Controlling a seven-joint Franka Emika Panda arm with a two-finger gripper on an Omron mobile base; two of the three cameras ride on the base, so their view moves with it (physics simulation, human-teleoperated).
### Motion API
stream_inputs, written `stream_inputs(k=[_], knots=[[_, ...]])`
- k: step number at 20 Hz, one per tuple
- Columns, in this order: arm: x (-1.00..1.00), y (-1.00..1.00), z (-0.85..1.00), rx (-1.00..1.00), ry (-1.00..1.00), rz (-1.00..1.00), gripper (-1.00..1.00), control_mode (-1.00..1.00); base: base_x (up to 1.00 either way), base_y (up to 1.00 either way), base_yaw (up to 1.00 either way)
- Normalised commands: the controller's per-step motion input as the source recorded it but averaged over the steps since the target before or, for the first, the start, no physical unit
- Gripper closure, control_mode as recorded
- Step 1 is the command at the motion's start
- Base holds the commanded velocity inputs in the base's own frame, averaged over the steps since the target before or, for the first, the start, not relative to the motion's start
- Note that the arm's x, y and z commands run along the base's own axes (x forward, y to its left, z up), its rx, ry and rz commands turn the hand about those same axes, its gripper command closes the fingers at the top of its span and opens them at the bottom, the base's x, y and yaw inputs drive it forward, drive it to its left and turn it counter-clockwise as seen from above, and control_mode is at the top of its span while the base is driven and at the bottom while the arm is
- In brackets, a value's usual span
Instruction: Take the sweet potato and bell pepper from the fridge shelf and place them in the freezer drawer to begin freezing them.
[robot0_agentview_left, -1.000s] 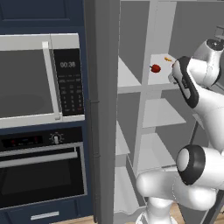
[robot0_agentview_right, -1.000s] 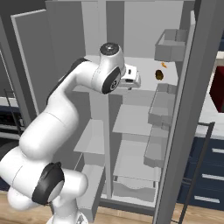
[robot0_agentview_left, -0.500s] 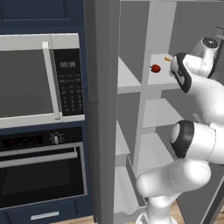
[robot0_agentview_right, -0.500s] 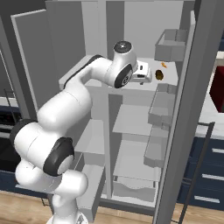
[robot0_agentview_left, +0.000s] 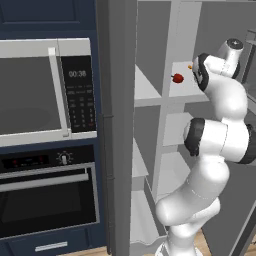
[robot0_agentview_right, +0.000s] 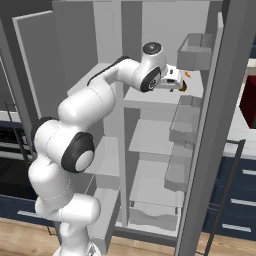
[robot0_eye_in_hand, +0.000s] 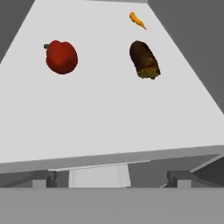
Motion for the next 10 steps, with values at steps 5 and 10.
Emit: stream_inputs(k=[5, 10], knots=[[0.41, -0.15, -0.01, -0.03, 0.00, 0.00, -1.00, -1.00, 0.00, 0.00, 0.00], [0.44, -0.18, -0.02, -0.05, 0.00, 0.00, -1.00, -1.00, 0.00, 0.00, 0.00]])
